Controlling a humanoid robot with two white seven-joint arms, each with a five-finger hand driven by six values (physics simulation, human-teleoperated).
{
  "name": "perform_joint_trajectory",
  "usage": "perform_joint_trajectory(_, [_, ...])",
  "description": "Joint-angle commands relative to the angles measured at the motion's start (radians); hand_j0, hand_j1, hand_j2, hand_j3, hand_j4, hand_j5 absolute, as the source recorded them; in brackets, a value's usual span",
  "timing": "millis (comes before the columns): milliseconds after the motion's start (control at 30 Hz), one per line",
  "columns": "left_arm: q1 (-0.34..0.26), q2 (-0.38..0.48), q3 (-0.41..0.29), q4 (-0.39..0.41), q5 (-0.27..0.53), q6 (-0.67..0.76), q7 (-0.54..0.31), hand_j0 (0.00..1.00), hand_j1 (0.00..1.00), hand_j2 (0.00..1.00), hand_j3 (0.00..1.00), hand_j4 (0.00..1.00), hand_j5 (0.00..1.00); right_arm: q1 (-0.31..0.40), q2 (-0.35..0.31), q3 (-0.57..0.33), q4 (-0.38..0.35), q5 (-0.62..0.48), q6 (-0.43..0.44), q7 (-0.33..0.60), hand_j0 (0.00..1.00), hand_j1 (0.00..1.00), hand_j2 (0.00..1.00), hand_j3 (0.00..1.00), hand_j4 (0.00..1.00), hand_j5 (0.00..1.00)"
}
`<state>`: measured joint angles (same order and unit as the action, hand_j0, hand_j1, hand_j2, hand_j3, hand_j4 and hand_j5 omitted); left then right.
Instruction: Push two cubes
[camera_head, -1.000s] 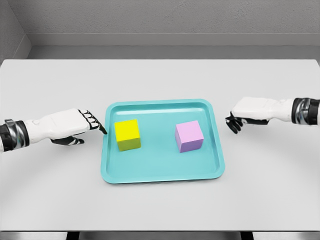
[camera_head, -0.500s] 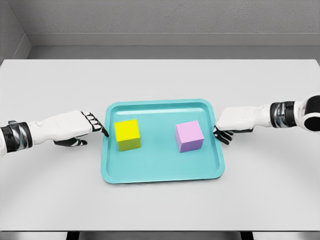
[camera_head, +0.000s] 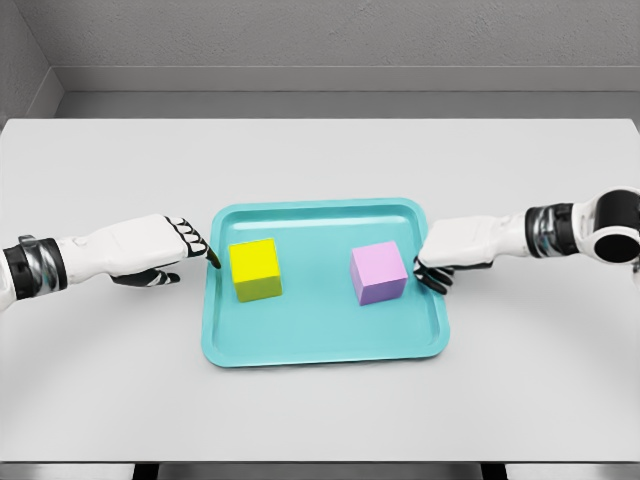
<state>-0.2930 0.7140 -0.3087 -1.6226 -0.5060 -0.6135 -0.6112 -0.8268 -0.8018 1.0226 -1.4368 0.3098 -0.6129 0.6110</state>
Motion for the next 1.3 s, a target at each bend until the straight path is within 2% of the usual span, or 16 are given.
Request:
perform_joint_trajectory(0, [0.000, -0.001, -0.001, 0.001, 0.006, 0.003, 0.000, 0.69, 0.69, 0.69, 0.69, 0.69, 0.69, 0.000, 0.010, 0.017, 0.001, -0.004, 0.002, 0.000, 0.11, 0.11, 0.11, 0.11, 0.11, 0.11])
perform_joint_trajectory(400, [-0.009, -0.059, -0.001, 0.001, 0.006, 0.003, 0.000, 0.69, 0.69, 0.69, 0.69, 0.69, 0.69, -0.006, 0.027, 0.022, 0.001, 0.000, 0.002, 0.000, 0.10, 0.10, 0.10, 0.10, 0.10, 0.10])
perform_joint_trajectory(733, [-0.014, -0.058, -0.001, 0.012, 0.001, 0.003, 0.000, 0.69, 0.69, 0.69, 0.69, 0.69, 0.69, -0.009, 0.049, 0.027, -0.001, 0.000, 0.002, 0.000, 0.11, 0.11, 0.11, 0.11, 0.11, 0.11])
perform_joint_trajectory(900, [-0.035, -0.071, -0.003, 0.038, -0.002, 0.003, 0.000, 0.69, 0.69, 0.69, 0.69, 0.69, 0.69, -0.015, 0.062, 0.027, -0.001, 0.000, 0.002, 0.000, 0.11, 0.11, 0.11, 0.11, 0.11, 0.11])
perform_joint_trajectory(1033, [-0.060, -0.087, -0.038, 0.056, -0.003, 0.003, 0.000, 0.69, 0.69, 0.69, 0.69, 0.69, 0.69, -0.015, 0.062, 0.028, 0.012, 0.008, 0.002, 0.000, 0.11, 0.11, 0.11, 0.11, 0.11, 0.11])
perform_joint_trajectory(1167, [-0.063, -0.093, -0.040, 0.056, -0.002, 0.003, 0.000, 0.69, 0.69, 0.69, 0.69, 0.69, 0.69, -0.015, 0.064, 0.028, 0.044, 0.017, 0.002, 0.000, 0.11, 0.11, 0.11, 0.11, 0.11, 0.11])
perform_joint_trajectory(1267, [-0.063, -0.085, -0.044, 0.056, -0.002, 0.003, 0.000, 0.69, 0.69, 0.69, 0.69, 0.69, 0.69, -0.025, 0.095, 0.028, 0.085, 0.037, 0.002, 0.000, 0.11, 0.11, 0.11, 0.11, 0.11, 0.11])
